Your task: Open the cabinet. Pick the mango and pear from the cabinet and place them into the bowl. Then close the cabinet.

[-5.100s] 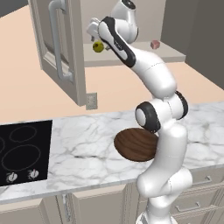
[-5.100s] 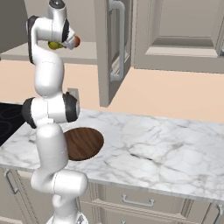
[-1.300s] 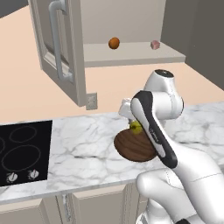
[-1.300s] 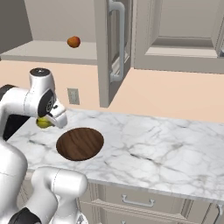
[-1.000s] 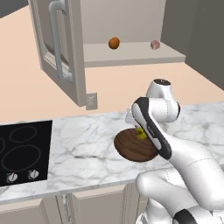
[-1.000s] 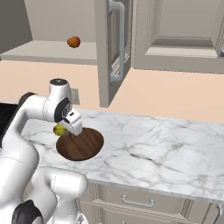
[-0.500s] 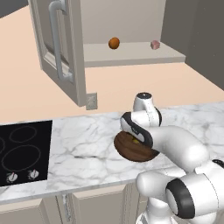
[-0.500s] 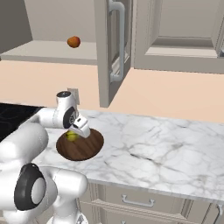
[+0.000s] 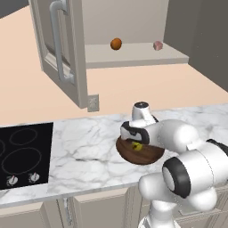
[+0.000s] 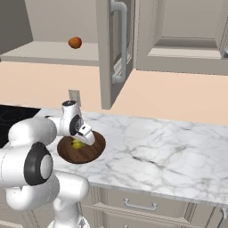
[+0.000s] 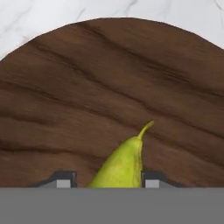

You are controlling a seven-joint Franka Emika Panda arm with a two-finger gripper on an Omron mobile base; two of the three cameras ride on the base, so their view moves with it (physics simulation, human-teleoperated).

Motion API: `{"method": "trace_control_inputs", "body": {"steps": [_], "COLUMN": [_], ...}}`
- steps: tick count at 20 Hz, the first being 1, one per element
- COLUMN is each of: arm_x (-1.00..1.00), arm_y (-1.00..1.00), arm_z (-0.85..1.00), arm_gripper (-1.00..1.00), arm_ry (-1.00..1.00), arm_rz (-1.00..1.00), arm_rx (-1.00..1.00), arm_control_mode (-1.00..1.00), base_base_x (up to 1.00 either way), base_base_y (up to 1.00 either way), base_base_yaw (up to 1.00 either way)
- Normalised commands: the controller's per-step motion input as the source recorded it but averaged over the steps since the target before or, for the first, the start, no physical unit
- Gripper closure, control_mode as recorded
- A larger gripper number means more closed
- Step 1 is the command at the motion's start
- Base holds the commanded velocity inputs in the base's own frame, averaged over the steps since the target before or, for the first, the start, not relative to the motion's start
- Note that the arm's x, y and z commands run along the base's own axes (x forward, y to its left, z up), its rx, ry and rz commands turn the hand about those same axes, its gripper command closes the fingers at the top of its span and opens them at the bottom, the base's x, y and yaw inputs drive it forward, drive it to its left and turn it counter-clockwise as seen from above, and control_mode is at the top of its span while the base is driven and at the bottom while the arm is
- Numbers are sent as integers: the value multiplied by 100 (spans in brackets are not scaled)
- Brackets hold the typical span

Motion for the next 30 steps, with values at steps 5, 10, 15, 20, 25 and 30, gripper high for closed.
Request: {"method": "trace_control_inputs", "body": {"steps": [5, 10, 15, 20, 25, 30], "arm_x": [41, 16, -10, -49, -46, -50], "arm_y": [-7, 0, -5, -4, 0, 0], "arm_z": [-17, 26, 80, 100, 100, 100], "arm_gripper": [-100, -100, -100, -100, -100, -100], "arm_ry": [-5, -5, -19, -28, -30, -31], "arm_rz": [0, 0, 0, 0, 4, 13], "arm_rx": [-1, 0, -1, -4, -1, 0], "arm_control_mode": [-100, -100, -100, -100, -100, -100], "base_base_x": [0, 0, 0, 0, 0, 0], "base_base_y": [0, 0, 0, 0, 0, 0], "base_base_yaw": [0, 0, 0, 0, 0, 0]}}
